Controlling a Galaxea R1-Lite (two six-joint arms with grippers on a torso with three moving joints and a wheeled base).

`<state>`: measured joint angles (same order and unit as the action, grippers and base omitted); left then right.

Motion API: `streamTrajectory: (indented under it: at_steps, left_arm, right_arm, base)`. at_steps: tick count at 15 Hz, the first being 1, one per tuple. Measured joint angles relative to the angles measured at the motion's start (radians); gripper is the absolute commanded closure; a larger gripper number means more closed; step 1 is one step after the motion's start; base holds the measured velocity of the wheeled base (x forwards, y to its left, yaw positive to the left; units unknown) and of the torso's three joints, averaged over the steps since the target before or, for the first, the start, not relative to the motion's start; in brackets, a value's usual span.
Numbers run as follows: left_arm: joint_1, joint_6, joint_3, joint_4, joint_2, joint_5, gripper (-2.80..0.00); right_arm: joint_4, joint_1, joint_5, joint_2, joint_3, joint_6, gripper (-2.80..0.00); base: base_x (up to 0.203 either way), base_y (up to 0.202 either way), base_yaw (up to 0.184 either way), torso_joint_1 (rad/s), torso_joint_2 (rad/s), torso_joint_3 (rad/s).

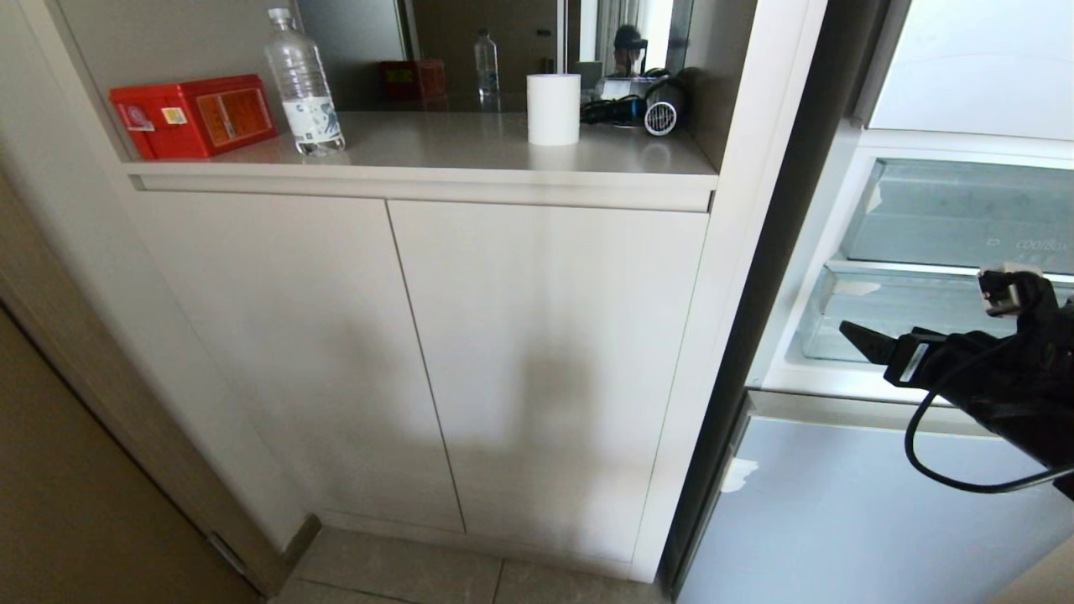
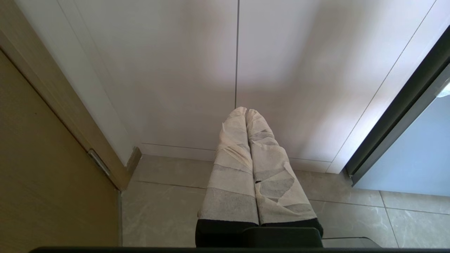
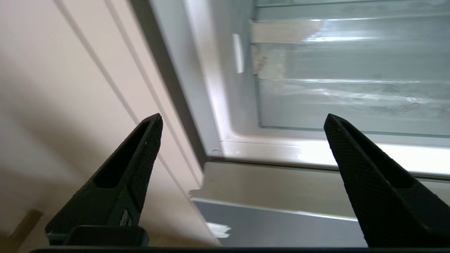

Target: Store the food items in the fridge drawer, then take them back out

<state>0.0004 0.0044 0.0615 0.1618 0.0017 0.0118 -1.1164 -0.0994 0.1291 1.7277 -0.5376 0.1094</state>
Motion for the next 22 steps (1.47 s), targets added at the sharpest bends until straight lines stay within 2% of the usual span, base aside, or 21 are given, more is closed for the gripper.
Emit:
streamTrajectory:
  at_steps: [3,6,9,12,22]
  left_arm:
    - [0.0,0.0,0.0,0.0,0.0,0.0,0.0]
    - [0.0,0.0,0.0,0.0,0.0,0.0,0.0]
    - [0.0,0.0,0.0,0.0,0.0,0.0,0.0]
    - [0.0,0.0,0.0,0.0,0.0,0.0,0.0]
    - [0.0,0.0,0.0,0.0,0.0,0.0,0.0]
  right_arm:
    - [-0.006,-0.045,0.003,0.067,-0.041,-0.006,-2.8]
    - [-0.016,-0.054,0.004,0.124,-0.067,-0.005,-2.8]
    - [-0.128,-0.056,-0.007,0.193,-0.084,-0.015,-2.8]
    - [-0.236,-0.054,-0.07,0.26,-0.096,-0.048,-2.8]
    - [-0.247,-0.054,-0.071,0.302,-0.114,-0.053,-2.8]
  base:
    - [0.0,0.0,0.0,0.0,0.0,0.0]
    - [0.0,0.0,0.0,0.0,0.0,0.0]
    - [0.0,0.0,0.0,0.0,0.0,0.0]
    - [0.0,0.0,0.0,0.0,0.0,0.0]
    - [0.0,0.0,0.0,0.0,0.0,0.0]
